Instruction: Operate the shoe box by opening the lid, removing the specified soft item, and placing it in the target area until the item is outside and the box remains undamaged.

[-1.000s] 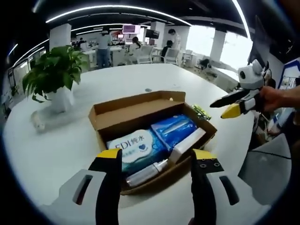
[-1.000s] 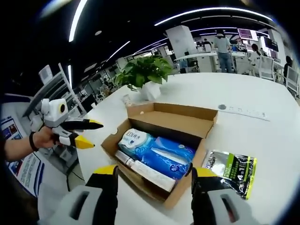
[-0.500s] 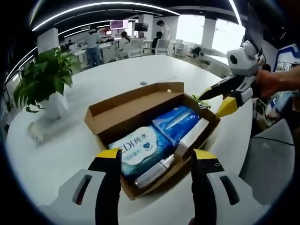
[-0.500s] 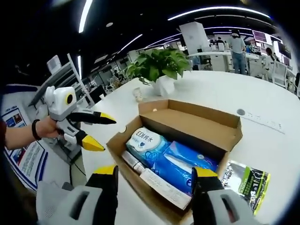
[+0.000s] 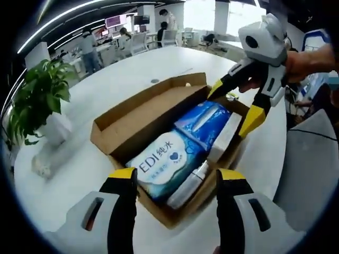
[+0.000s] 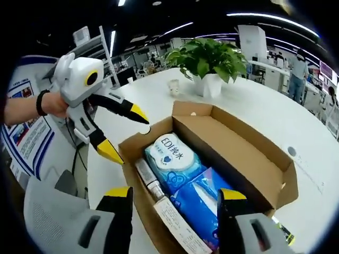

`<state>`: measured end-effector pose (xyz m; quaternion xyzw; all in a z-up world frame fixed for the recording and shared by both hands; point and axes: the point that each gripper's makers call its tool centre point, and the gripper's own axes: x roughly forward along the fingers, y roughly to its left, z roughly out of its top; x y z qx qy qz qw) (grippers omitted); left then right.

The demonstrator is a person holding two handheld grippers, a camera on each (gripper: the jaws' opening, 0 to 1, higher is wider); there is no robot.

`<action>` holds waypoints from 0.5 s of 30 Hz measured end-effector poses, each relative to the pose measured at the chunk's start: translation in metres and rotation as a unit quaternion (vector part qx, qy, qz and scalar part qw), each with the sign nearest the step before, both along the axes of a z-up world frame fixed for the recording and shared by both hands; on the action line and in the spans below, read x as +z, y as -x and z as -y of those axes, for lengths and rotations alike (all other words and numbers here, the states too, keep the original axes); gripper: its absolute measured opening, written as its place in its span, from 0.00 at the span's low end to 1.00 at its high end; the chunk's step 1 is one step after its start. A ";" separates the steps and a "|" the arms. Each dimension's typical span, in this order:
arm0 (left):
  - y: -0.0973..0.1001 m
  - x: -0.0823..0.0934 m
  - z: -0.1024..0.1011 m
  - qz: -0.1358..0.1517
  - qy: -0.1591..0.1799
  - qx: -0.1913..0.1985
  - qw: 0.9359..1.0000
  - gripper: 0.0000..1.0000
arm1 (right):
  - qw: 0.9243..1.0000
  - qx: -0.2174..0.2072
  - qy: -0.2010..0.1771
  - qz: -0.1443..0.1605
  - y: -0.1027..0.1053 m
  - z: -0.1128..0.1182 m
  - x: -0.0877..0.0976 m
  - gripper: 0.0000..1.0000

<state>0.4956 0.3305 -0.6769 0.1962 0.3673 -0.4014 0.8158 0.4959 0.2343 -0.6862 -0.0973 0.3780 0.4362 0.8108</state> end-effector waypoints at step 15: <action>-0.032 -0.027 0.002 -0.018 -0.038 -0.046 0.998 0.62 | 0.988 0.130 0.085 0.020 -0.021 -0.034 -0.033 0.63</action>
